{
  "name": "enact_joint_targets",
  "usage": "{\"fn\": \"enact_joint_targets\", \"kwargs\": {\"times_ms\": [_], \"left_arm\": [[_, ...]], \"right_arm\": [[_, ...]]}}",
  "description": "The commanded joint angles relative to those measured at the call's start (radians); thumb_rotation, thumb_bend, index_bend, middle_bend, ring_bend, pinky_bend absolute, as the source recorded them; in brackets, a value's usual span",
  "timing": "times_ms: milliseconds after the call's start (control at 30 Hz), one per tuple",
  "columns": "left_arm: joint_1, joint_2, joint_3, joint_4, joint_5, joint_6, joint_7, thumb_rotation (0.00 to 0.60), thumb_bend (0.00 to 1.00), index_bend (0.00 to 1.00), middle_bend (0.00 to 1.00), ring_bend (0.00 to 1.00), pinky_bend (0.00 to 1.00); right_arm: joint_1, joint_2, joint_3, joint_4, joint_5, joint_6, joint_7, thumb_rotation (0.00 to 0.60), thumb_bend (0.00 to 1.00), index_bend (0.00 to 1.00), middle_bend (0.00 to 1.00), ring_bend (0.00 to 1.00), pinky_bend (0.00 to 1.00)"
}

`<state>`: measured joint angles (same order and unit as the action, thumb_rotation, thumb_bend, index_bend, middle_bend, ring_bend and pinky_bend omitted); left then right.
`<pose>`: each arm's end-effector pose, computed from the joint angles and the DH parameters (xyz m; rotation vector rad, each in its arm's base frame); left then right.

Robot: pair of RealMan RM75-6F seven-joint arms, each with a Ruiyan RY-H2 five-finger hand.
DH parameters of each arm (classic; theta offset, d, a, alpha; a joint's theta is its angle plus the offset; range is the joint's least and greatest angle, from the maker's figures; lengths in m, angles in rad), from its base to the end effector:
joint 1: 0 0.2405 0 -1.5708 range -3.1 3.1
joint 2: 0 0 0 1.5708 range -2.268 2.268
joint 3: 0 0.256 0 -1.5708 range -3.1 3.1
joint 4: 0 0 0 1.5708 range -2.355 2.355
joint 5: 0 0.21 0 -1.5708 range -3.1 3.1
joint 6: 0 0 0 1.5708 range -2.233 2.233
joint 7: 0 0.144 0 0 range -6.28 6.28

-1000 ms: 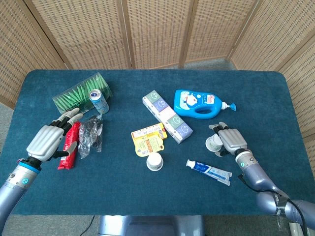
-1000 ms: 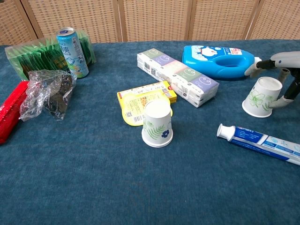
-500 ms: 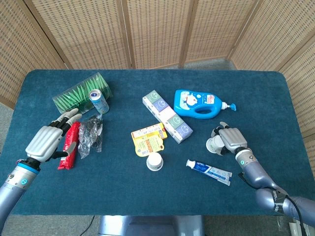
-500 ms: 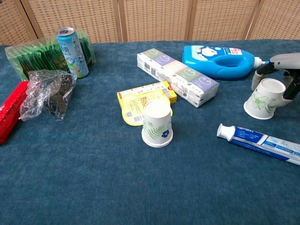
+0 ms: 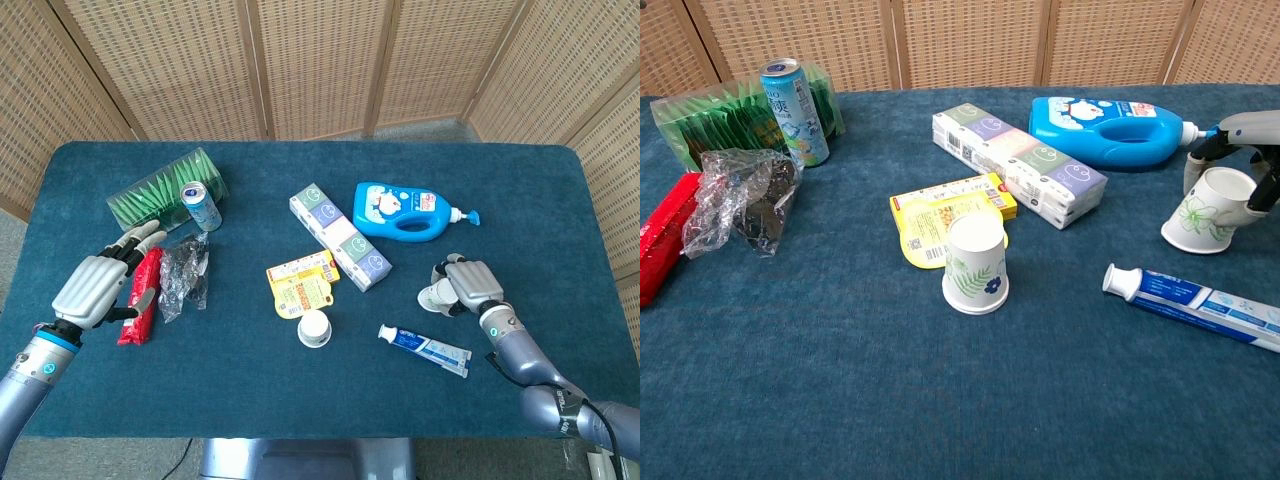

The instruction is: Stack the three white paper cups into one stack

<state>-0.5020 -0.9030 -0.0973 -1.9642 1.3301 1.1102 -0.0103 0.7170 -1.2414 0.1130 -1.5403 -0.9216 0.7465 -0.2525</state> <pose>-0.1876 0.2745 0.1541 -1.7156 -1.0604 -1.0241 -0.2314 -0.3513 0.0589 1.7929 -1.1494 0.6044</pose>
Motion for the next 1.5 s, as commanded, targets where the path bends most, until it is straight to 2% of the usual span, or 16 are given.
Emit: {"fn": "enact_joint_targets", "kwargs": {"times_ms": [33,367,733,1000,1500], "left_arm": [[-0.001,-0.001,-0.003,0.001,0.000,-0.002,0.001,0.600,0.51,0.05,0.00,0.00,0.23],[-0.015,-0.017,-0.020,0.016,-0.013,-0.025,0.010,0.600,0.51,0.05,0.00,0.00,0.23],[-0.033,-0.048,-0.035,0.044,-0.022,-0.048,0.011,0.600,0.51,0.05,0.00,0.00,0.23],[-0.031,-0.050,-0.038,0.045,-0.010,-0.042,0.005,0.600,0.51,0.05,0.00,0.00,0.23],[-0.028,-0.051,-0.041,0.047,0.002,-0.040,-0.006,0.600,0.51,0.05,0.00,0.00,0.23]], "right_arm": [[0.000,0.028,-0.002,-0.044,0.007,0.010,-0.008,0.600,0.31,0.40,0.36,0.14,0.64],[0.034,0.159,0.007,-0.268,0.063,0.018,-0.044,0.600,0.31,0.39,0.35,0.14,0.64],[0.119,0.226,0.016,-0.460,0.174,0.061,-0.133,0.600,0.31,0.38,0.35,0.14,0.64],[0.189,0.216,0.023,-0.541,0.239,0.078,-0.173,0.600,0.30,0.38,0.35,0.14,0.64],[0.347,0.114,0.044,-0.572,0.382,0.145,-0.252,0.600,0.31,0.38,0.35,0.14,0.64]]}}
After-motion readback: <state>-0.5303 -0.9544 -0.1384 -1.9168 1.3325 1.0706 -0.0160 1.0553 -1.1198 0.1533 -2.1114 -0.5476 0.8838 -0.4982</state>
